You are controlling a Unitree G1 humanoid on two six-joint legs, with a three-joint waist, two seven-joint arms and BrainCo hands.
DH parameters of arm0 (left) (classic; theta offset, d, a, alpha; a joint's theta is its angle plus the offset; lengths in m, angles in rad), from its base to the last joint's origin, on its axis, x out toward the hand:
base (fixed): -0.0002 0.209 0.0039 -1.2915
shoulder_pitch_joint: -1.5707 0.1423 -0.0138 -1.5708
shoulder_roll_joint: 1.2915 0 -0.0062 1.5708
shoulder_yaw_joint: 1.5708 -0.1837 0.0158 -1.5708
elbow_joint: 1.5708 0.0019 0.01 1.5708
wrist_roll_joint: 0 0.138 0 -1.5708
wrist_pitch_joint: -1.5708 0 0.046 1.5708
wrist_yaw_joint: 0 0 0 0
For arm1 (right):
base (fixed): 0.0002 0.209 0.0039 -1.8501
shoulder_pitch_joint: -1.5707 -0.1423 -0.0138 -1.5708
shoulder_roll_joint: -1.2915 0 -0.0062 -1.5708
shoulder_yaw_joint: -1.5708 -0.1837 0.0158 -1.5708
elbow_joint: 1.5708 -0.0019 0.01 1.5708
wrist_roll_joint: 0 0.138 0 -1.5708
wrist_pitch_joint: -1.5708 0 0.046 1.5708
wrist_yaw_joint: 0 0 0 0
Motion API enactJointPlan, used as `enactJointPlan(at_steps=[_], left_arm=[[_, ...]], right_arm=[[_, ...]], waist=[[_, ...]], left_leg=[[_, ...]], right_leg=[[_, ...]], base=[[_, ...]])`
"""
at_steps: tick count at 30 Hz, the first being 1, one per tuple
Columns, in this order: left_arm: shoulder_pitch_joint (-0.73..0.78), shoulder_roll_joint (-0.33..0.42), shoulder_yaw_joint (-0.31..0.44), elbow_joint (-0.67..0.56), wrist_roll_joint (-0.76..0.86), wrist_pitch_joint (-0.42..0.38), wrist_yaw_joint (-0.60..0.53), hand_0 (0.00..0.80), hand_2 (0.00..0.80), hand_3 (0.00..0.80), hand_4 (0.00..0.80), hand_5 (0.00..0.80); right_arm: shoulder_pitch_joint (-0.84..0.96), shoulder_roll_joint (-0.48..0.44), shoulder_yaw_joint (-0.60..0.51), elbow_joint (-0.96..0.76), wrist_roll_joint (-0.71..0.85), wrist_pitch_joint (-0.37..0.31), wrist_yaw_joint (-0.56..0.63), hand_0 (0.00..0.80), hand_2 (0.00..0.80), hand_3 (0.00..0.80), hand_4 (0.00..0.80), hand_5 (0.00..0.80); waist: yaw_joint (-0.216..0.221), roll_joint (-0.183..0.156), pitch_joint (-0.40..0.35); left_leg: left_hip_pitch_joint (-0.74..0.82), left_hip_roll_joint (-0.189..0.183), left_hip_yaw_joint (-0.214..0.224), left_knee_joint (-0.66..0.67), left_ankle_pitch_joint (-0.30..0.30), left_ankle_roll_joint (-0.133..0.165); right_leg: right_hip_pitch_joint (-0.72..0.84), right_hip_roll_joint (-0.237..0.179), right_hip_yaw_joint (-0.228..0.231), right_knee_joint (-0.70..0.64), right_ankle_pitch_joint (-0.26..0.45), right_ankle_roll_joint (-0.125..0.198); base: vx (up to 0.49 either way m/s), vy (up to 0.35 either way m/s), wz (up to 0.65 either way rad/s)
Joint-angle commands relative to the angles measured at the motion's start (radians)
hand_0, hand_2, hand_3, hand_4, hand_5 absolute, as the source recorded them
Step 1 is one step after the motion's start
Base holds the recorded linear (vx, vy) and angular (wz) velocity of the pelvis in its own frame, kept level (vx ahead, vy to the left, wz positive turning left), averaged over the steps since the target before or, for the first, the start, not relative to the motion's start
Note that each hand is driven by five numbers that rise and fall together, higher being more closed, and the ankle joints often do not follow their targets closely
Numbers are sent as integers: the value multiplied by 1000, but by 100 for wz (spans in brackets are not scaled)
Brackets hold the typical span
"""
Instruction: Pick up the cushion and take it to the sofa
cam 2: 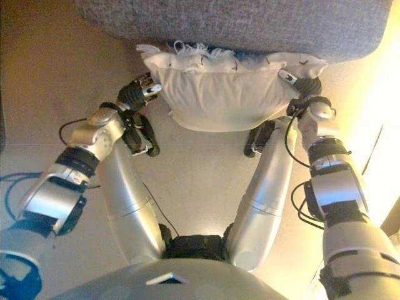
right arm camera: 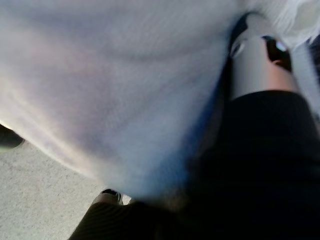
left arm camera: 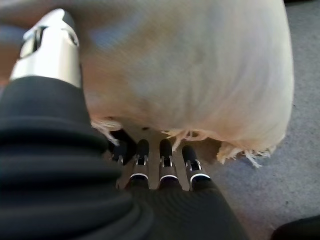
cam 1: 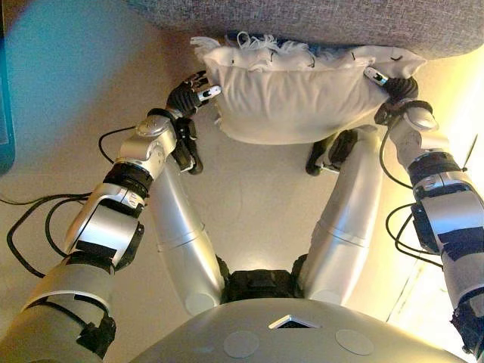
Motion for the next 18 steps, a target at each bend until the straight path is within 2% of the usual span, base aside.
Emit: enactJointPlan(at_steps=[1, 6, 7, 8, 9, 10, 18], left_arm=[[-69, -13, -39, 69, 14, 22, 14, 0, 0, 0, 0, 0], [-101, -27, -75, 105, 62, 53, 13, 0, 0, 0, 0, 0], [-105, -31, -84, 105, 73, 64, 7, 0, 0, 0, 0, 0], [-108, -35, -92, 105, 83, 71, -11, 0, 0, 0, 0, 0], [-114, -42, -109, 101, 87, 78, -24, 442, 442, 442, 442, 442], [-118, -51, -127, 99, 84, 74, -37, 800, 800, 800, 800, 800], [-119, -111, -175, 44, 54, 41, 5, 800, 800, 800, 800, 800]], right_arm=[[-61, 0, 17, 32, -39, 21, 8, 0, 0, 0, 0, 0], [-86, 17, 80, 33, -124, 69, 56, 0, 0, 0, 0, 0], [-87, 21, 94, 29, -139, 73, 56, 182, 182, 182, 182, 182], [-85, 26, 104, 26, -148, 78, 59, 800, 800, 800, 800, 800], [-82, 31, 117, 21, -157, 85, 57, 800, 800, 800, 800, 800], [-80, 37, 130, 17, -178, 98, 46, 800, 800, 800, 800, 800], [-60, 79, 157, 10, -171, 114, -6, 800, 800, 800, 800, 800]], waist=[[1, 14, -10], [0, 8, -10], [-1, 6, -10], [-2, 3, -10], [-3, -1, -10], [-4, -5, -10], [-6, -12, -10]], left_leg=[[-2, 28, 29, 135, -193, 60], [-50, 23, 16, 200, -217, 61], [-59, 22, 12, 211, -222, 61], [-59, 23, 12, 216, -226, 61], [-60, 22, 13, 223, -231, 61], [-60, 22, 15, 231, -239, 60], [-61, 12, 0, 284, -267, 67]], right_leg=[[-1, -19, 6, 0, -17, -29], [-49, -19, 18, 50, -28, -35], [-60, -18, 24, 61, -31, -35], [-65, -18, 29, 68, -32, -35], [-71, -16, 38, 76, -33, -35], [-75, -15, 48, 83, -35, -36], [-81, -16, 59, 129, -47, -36]], base=[[-13, -32, 1], [-1, 1, -1], [-2, -5, -5], [-4, -16, -4], [-2, -30, -2], [-5, -33, -1], [12, 8, 0]])
